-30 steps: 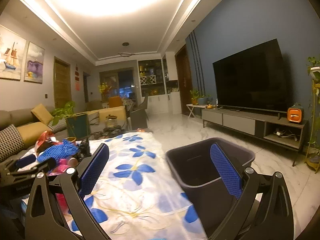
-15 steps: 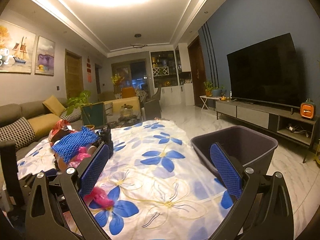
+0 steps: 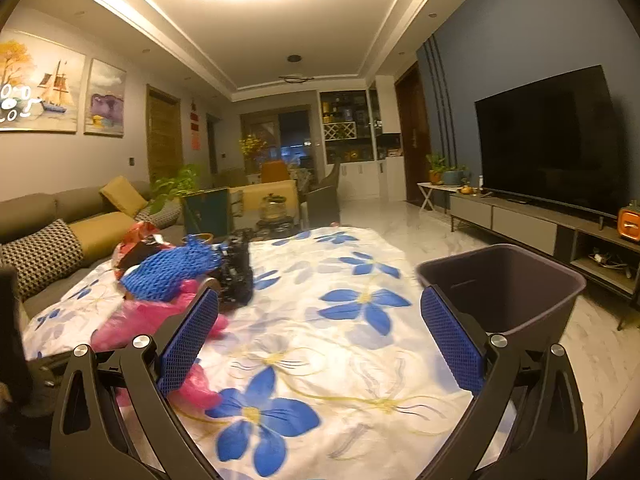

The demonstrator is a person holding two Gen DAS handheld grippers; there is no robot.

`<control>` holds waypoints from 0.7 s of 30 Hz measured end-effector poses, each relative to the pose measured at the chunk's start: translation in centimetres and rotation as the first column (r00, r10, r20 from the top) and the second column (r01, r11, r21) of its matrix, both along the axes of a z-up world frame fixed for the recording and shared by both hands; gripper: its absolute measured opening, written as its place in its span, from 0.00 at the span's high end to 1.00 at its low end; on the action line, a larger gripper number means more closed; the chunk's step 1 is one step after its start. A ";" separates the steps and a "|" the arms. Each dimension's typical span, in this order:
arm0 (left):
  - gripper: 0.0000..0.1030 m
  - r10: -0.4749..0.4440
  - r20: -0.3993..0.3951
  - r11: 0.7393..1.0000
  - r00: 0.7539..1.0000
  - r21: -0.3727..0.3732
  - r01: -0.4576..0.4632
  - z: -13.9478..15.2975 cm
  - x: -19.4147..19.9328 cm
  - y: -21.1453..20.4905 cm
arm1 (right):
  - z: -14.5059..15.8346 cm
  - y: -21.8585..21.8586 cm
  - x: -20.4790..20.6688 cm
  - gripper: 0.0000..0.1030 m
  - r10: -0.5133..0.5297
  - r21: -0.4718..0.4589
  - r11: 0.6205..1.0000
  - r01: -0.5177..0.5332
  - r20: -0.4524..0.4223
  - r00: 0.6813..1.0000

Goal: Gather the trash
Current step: 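Return both tools to the table and grasp the pink plastic bag with the left tool, then grasp the blue mesh net with the right tool while the left tool holds the pink bag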

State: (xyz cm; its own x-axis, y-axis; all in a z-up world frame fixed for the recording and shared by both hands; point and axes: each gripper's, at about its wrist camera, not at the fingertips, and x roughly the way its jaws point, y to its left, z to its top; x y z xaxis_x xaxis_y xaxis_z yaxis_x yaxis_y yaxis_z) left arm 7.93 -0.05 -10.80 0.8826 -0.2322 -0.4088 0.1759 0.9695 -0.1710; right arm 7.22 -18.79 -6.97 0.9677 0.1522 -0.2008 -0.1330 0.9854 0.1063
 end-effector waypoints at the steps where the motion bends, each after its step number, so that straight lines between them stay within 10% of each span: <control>1: 0.92 0.006 0.007 1.000 1.000 -0.008 -0.006 0.4 -0.4 0.5 | 0.0 0.4 0.1 0.06 0.011 -0.002 1.000 -0.011 -0.001 1.000; 21: 0.92 0.386 0.074 0.922 0.919 -0.047 -0.384 3.5 -2.1 13.0 | -0.5 14.2 6.3 0.24 0.286 -0.039 0.957 -0.288 -0.058 0.957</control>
State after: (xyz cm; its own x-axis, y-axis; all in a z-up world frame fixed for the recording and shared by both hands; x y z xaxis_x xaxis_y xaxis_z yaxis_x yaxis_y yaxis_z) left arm 5.87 12.92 -7.32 0.9359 0.1205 -0.3309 -0.1954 0.9594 -0.2033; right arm 13.51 -4.58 -7.47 0.8731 0.4113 -0.2619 -0.4065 0.9106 0.0751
